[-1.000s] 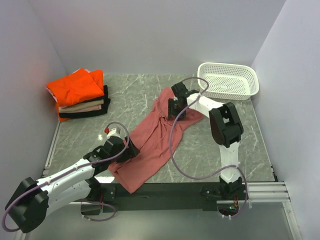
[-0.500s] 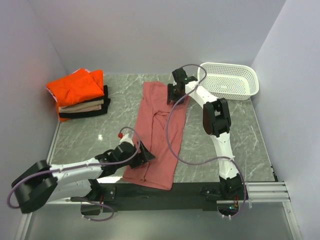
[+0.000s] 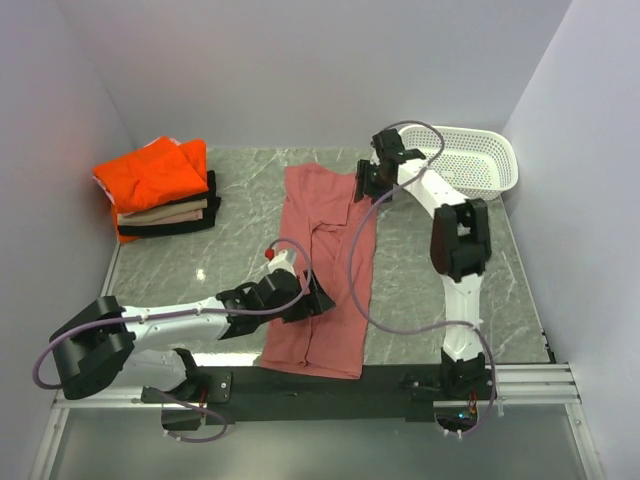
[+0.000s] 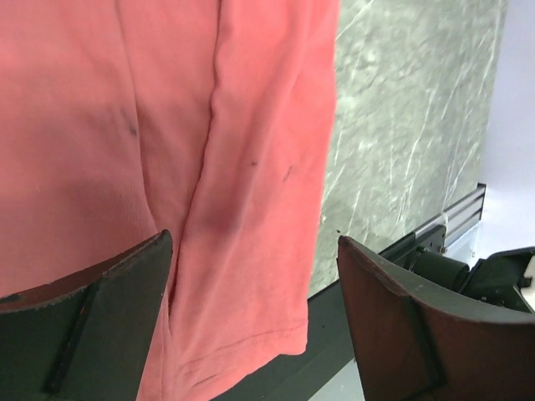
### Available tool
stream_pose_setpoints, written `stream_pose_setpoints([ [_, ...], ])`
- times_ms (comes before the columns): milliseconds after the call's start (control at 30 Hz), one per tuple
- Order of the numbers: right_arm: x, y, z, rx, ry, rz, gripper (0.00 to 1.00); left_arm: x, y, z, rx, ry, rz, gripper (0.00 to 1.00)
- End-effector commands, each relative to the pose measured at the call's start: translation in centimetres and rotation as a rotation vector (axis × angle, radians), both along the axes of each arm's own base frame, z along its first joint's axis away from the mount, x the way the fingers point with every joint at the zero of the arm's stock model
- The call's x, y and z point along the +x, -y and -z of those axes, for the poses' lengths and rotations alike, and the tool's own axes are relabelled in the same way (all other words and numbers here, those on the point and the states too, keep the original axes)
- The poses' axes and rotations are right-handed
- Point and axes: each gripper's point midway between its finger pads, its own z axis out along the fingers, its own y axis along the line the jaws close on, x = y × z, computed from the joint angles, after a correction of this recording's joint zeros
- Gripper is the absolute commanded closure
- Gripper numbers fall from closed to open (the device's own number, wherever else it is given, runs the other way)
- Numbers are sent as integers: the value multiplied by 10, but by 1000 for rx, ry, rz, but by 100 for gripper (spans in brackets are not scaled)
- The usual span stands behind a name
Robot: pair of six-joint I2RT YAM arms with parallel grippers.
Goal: Fold and stack the t-shirts
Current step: Fold the tshirt
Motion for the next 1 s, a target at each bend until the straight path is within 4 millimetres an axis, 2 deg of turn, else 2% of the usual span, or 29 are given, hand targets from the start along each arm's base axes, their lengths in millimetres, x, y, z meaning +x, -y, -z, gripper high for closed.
stream_pose_setpoints([
  [0,-28,-7,-65,33,150,-31,40,13,-8,-18,41,83,-30,14],
  [33,-40,-6,-81,38,181,-31,40,14,-10,-17,44,85,-38,14],
  [67,-62,-6,-62,21,134,-38,40,15,-11,-15,49,85,-42,14],
  [100,-72,-7,-59,20,129,-34,40,13,-18,-7,80,67,-49,14],
  [133,-82,-6,-69,20,149,-26,40,13,-21,-4,94,61,-55,14],
  [167,-104,-9,-51,2,102,-42,40,14,-26,0,113,58,-73,14],
  [200,-115,-10,-48,-5,90,-36,40,12,-31,6,136,49,-81,14],
  [233,-125,-10,-53,-10,108,-35,41,13,-35,7,146,50,-89,14],
  [267,-148,-18,-37,-29,71,-69,41,14,-39,9,161,55,-100,14],
  [333,-171,-25,-37,-31,69,-88,41,12,-47,15,189,52,-102,14],
  [367,-186,-24,-23,-57,42,-96,41,12,-48,14,193,56,-105,14],
  [400,-201,-33,-20,-53,30,-110,41,11,-50,17,201,58,-97,14],
  [433,-209,-35,-21,-45,33,-111,41,11,-49,17,197,61,-90,14],
  [467,-223,-32,-9,-52,0,-116,41,11,-48,17,195,60,-87,14],
  [567,-250,-34,3,-38,-40,-96,41,6,-47,27,191,28,-81,15],
  [700,-281,-32,6,-31,-57,-84,41,0,-49,33,181,2,-98,16],
  [767,-300,-34,3,-12,-57,-79,41,-1,-51,24,169,28,-114,15],
  [833,-320,-32,1,1,-60,-86,41,2,-58,15,163,52,-143,15],
  [900,-334,-33,-4,39,-74,-65,41,-2,-70,20,204,37,-162,15],
  [967,-355,-35,1,64,-112,-66,41,-6,-82,24,231,7,-204,15],
])
